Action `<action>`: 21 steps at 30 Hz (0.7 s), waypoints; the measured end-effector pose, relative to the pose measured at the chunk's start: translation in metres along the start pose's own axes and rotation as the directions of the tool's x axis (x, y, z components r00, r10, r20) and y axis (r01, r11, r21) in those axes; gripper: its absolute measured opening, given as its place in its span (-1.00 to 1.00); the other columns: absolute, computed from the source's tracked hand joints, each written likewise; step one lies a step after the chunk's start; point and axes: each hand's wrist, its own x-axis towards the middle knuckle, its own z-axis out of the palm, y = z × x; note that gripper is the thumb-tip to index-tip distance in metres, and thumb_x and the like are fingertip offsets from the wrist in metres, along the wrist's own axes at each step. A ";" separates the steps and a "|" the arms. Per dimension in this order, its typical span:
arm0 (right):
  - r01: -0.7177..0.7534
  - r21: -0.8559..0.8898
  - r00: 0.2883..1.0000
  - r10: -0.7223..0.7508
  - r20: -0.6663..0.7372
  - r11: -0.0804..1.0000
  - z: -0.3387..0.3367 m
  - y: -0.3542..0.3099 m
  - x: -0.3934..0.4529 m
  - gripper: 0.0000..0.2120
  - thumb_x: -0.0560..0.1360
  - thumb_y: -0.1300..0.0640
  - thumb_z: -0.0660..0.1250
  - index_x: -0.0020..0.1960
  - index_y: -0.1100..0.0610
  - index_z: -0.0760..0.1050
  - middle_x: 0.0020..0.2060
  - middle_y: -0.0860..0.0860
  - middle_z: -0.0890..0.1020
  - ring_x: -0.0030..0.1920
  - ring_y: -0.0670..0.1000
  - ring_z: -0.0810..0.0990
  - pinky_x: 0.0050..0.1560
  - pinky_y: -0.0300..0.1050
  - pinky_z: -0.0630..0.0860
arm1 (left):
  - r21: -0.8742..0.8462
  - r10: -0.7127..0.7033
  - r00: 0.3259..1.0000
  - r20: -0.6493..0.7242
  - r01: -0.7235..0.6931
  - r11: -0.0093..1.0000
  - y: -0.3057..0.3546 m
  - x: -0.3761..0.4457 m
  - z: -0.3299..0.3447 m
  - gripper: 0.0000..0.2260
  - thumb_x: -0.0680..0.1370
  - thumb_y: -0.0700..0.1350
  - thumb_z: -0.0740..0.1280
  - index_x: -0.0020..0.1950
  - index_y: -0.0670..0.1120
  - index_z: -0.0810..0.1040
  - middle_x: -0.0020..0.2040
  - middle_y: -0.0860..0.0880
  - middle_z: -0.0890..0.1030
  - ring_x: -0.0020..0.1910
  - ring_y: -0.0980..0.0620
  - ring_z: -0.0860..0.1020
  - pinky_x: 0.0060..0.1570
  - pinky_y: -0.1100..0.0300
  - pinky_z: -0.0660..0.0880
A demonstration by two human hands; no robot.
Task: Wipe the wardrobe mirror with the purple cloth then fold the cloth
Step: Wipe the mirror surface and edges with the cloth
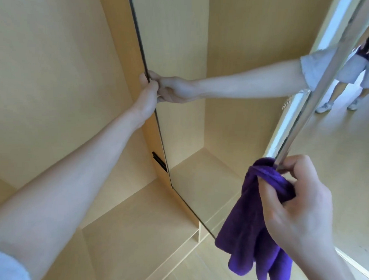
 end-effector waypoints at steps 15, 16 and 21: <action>0.010 0.037 1.000 -0.009 -0.016 0.999 -0.067 0.035 -0.022 -0.81 0.40 0.14 0.35 -0.09 -0.03 0.36 -0.41 -0.14 0.57 -0.46 0.00 0.40 -0.48 -0.43 0.27 | 0.055 0.056 0.997 -0.045 -0.054 0.997 0.024 -0.083 0.031 -0.62 0.51 -0.07 -0.02 0.30 -0.13 0.20 0.23 0.00 0.33 0.17 0.16 0.41 0.18 0.16 0.42; 0.005 0.044 1.000 -0.005 -0.010 0.999 -0.071 0.040 -0.020 -0.83 0.40 0.13 0.35 -0.09 -0.01 0.37 -0.39 -0.11 0.57 -0.45 0.02 0.41 -0.49 -0.42 0.27 | 0.047 0.055 0.996 -0.068 -0.052 0.998 0.023 -0.088 0.030 -0.64 0.47 -0.07 -0.01 0.25 -0.12 0.21 0.19 -0.01 0.36 0.17 0.13 0.43 0.23 0.03 0.45; 0.020 0.096 0.998 -0.025 0.051 0.995 -0.079 0.064 0.008 -0.87 0.43 0.13 0.30 -0.08 -0.01 0.37 -0.27 -0.14 0.57 -0.35 -0.02 0.48 -0.41 -0.41 0.33 | 0.096 0.043 0.980 -0.195 -0.024 0.995 0.021 -0.111 0.021 -0.71 0.46 -0.06 0.03 0.16 -0.08 0.21 0.13 -0.06 0.42 0.23 -0.15 0.48 0.27 -0.28 0.44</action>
